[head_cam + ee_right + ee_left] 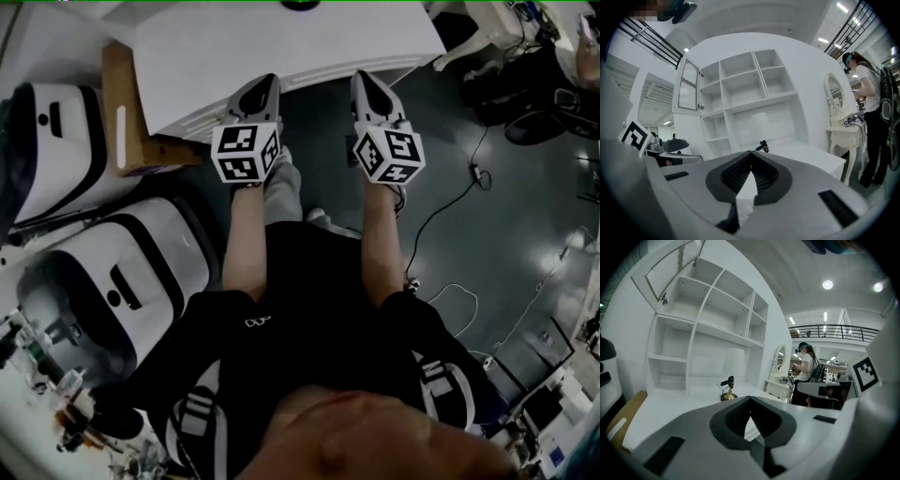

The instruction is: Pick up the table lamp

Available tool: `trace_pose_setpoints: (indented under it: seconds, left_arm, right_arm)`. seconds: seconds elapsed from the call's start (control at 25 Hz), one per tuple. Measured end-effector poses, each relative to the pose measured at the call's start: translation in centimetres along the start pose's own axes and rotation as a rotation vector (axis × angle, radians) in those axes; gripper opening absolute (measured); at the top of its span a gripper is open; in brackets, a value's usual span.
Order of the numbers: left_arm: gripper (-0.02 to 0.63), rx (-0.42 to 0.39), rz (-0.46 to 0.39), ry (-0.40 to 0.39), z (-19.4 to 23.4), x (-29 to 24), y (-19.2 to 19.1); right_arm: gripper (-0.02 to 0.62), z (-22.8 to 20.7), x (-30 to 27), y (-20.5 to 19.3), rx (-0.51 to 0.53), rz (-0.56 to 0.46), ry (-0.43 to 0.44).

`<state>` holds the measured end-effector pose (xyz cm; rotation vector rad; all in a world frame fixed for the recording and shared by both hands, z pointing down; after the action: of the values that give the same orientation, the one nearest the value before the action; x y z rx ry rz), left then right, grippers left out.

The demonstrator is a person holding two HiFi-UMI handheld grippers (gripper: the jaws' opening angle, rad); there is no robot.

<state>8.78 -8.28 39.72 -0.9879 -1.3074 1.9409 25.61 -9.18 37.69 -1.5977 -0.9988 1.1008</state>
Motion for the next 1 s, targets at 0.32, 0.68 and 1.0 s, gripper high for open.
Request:
trace_pose_setpoints:
  seconds: [0.32,0.68,1.0]
  left_arm:
    - [0.009,0.057,0.028,0.01,6.4,-2.4,-1.8]
    - [0.009,0.119,0.054,0.01,20.2,-10.1,-0.7]
    - [0.009,0.148,0.062,0.015,28.6,-12.7,-0.2]
  right_arm:
    - [0.018,2.6,-6.8,-3.2,0.016,0.082,0.021]
    - [0.018,6.5,-23.3,-3.9,0.04,0.107,0.007]
    - [0.018,10.7,-31.4,-5.4,0.047,0.134,0.027]
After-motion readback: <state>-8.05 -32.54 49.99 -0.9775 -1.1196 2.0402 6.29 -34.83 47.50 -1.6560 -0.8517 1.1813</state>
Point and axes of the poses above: the fingertips, and each gripper's own axes: x backward along the fingers, z to its left, y out of its top, the point moved 2 cm from there along x, backward along the fingers, and after that the axes turned 10 degrees about -y, right-handed, at the moved point
